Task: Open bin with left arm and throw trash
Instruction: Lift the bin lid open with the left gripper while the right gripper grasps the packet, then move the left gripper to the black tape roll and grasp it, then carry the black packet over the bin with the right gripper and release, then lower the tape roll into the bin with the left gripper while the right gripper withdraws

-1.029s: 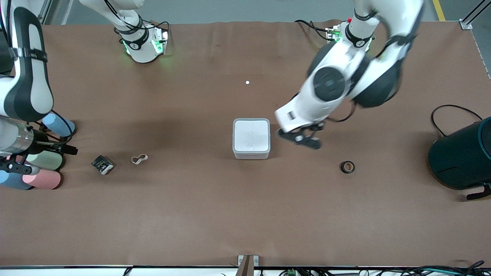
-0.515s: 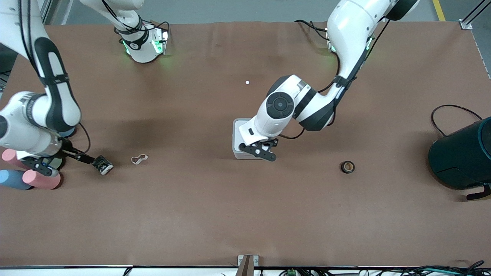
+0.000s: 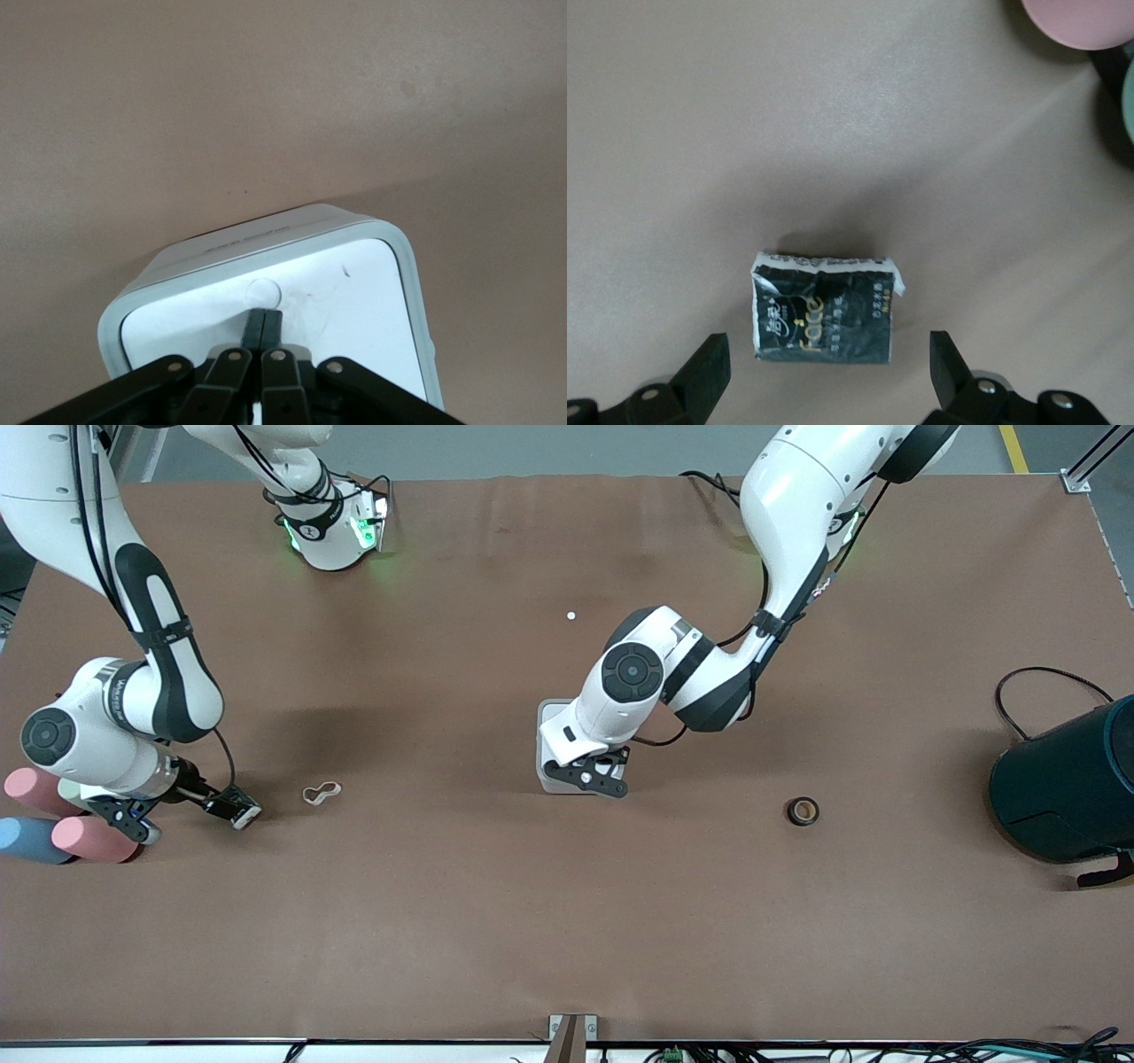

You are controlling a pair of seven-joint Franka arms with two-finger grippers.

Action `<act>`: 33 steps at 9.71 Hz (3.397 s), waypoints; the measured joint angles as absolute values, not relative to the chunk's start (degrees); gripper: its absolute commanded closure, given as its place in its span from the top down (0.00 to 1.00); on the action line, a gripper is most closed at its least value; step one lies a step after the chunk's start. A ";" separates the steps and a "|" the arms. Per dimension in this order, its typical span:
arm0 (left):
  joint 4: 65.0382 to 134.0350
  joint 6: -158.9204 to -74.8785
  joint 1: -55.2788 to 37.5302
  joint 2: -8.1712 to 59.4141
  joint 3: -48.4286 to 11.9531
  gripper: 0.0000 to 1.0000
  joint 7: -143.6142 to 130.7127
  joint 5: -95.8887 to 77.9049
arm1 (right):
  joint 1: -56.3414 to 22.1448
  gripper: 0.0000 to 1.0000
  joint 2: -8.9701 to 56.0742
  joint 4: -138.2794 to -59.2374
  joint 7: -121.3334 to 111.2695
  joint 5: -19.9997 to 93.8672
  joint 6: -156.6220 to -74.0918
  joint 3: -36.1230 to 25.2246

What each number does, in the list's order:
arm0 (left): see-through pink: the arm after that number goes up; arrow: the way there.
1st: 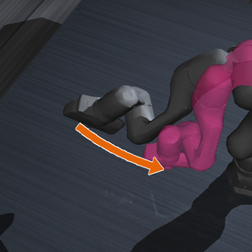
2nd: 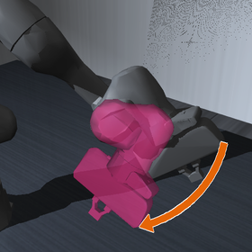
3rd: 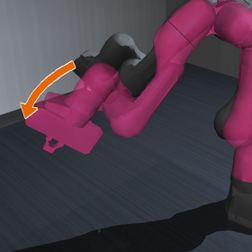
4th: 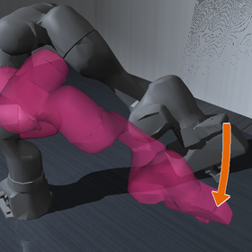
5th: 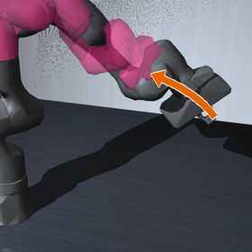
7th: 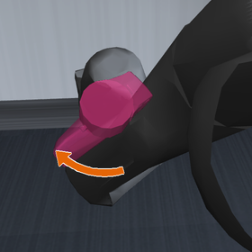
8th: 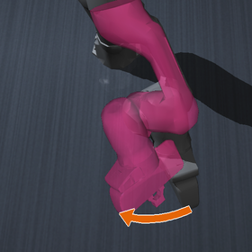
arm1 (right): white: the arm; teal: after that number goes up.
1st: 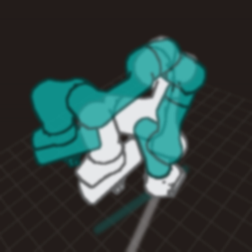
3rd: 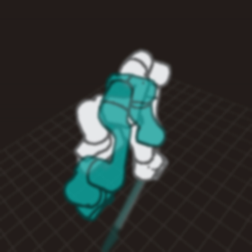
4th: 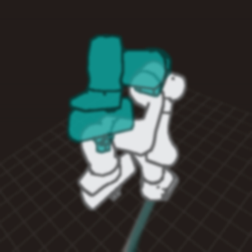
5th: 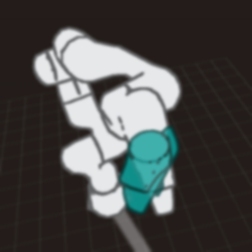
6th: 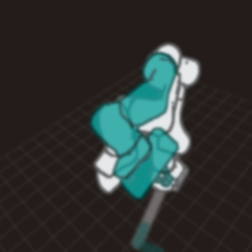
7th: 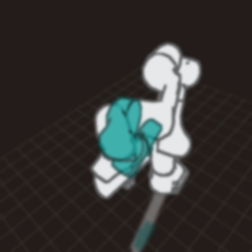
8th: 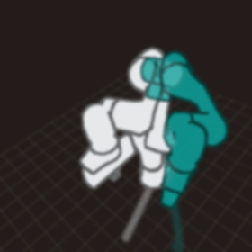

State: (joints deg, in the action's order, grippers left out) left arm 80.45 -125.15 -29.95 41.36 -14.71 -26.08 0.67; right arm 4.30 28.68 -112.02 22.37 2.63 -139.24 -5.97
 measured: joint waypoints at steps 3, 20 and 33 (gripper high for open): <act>78.00 -115.28 -27.85 38.93 -14.11 0.06 -27.79 0.95 | 4.26 1.00 31.63 -111.98 22.42 2.70 -143.87 -5.98; 105.27 -136.59 2.65 37.08 -14.77 1.00 17.94 12.95 | -26.50 0.06 25.60 -88.20 67.31 3.68 -109.22 -4.87; 97.15 -124.66 2.75 34.08 -23.51 0.00 7.87 15.47 | -47.71 0.56 37.95 -80.05 74.55 5.73 -125.09 -5.01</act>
State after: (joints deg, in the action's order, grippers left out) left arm 97.15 -124.66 2.75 34.08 -23.51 7.87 15.47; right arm -47.71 37.95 -80.05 74.55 5.73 -125.09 -5.01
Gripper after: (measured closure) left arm 0.467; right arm 0.568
